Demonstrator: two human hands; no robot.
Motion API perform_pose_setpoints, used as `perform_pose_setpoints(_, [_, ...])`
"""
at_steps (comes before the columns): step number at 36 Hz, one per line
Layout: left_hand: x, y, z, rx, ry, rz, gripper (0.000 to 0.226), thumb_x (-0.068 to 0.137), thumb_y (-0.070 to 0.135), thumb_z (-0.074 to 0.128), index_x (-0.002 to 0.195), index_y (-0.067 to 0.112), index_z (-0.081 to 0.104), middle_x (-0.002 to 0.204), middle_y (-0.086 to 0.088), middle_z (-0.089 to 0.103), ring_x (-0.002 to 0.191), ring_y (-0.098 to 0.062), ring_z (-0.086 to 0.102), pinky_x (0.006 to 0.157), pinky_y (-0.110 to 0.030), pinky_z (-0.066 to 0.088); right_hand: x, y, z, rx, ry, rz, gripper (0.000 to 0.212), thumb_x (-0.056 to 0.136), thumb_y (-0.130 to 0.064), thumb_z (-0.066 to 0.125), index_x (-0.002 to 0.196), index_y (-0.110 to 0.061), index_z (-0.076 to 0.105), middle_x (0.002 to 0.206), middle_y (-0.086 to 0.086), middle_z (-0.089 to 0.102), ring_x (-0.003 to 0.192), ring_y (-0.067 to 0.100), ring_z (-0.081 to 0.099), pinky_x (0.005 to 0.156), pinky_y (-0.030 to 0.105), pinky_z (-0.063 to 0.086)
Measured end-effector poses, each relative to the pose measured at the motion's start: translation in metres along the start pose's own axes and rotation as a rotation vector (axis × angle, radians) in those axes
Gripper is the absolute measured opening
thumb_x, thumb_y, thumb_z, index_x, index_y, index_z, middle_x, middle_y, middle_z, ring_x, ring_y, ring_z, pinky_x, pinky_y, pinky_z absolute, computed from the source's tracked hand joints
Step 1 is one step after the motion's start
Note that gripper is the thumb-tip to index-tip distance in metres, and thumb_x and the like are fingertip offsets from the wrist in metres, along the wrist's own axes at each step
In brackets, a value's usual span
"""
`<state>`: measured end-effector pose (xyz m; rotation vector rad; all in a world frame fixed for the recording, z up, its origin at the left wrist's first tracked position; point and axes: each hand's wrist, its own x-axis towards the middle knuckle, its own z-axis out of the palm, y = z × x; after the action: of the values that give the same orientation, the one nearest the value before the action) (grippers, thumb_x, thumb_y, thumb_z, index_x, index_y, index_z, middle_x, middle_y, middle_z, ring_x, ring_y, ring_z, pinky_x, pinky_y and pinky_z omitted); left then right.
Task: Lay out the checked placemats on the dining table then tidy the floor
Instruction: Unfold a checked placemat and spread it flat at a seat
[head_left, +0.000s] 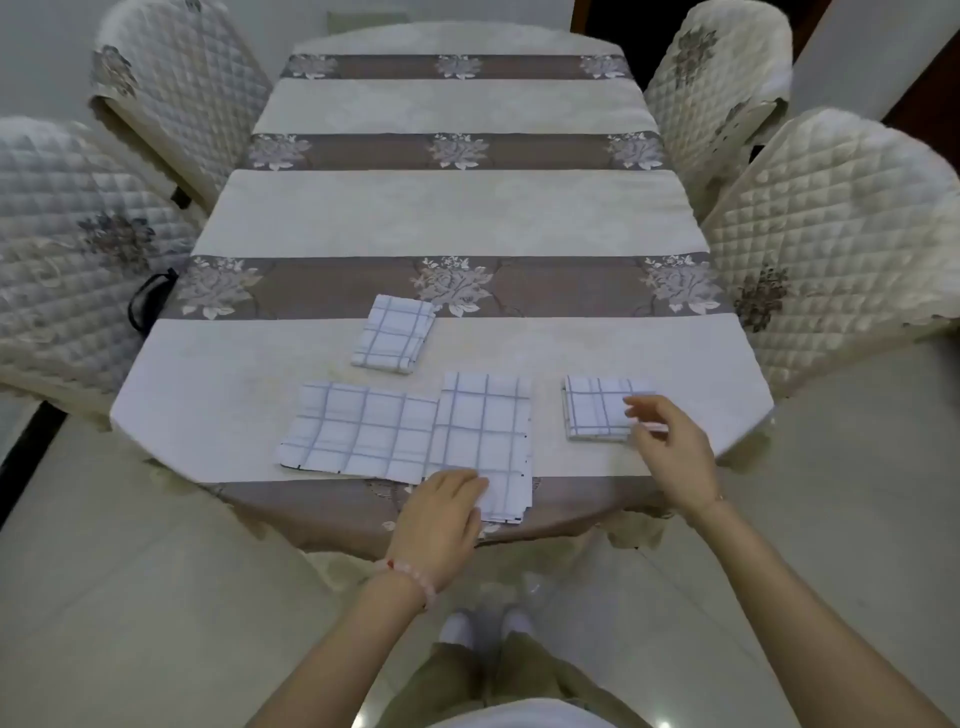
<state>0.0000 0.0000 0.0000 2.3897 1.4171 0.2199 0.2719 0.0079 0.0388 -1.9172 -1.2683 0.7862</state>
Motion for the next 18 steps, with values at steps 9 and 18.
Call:
perform_pose_setpoints(9, [-0.011,-0.004,0.018,0.143,0.039,0.041,0.039,0.083,0.026,0.04,0.108,0.016,0.069,0.115,-0.003,0.068,0.105,-0.024,0.065,0.089,-0.037,0.054,0.05,0.005,-0.006,-0.301,-0.211,-0.006,0.05,0.092,-0.014,0.054,0.14,-0.01,0.041,0.144,0.01,0.043,0.134,0.026,0.038,0.114,0.036,0.028])
perform_pose_setpoints(18, [-0.015,0.003,0.016,0.173,-0.019,0.018,0.043,0.081,0.026,0.038,0.11,0.017,0.069,0.116,-0.001,0.068,0.108,-0.021,0.065,0.09,-0.038,0.053,0.071,0.016,0.006,-0.512,-0.2,0.043,0.047,0.087,-0.019,0.054,0.134,-0.017,0.049,0.136,0.009,0.048,0.125,0.03,0.038,0.105,0.04,0.035])
